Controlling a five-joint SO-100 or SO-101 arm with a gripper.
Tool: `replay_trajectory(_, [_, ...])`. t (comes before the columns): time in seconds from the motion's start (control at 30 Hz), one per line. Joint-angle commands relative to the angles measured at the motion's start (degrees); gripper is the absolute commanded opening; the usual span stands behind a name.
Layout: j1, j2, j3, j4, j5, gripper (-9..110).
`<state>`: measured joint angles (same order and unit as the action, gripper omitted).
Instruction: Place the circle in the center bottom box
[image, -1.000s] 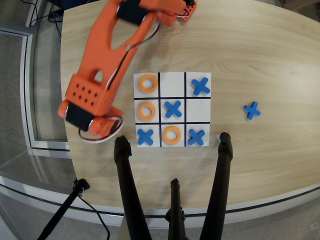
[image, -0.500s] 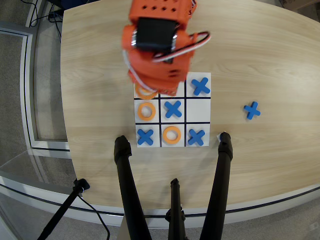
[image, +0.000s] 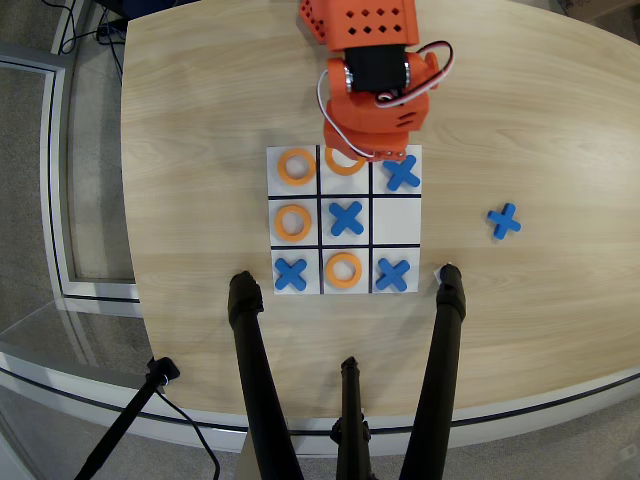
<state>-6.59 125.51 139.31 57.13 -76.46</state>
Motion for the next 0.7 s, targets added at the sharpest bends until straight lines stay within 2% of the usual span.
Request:
replay_trajectory(0.0, [-0.4, -1.8, -0.2, -2.7, 0.6, 0])
replay_trajectory(0.67, [2.1, -20.6, 0.3, -18.1, 1.4, 0])
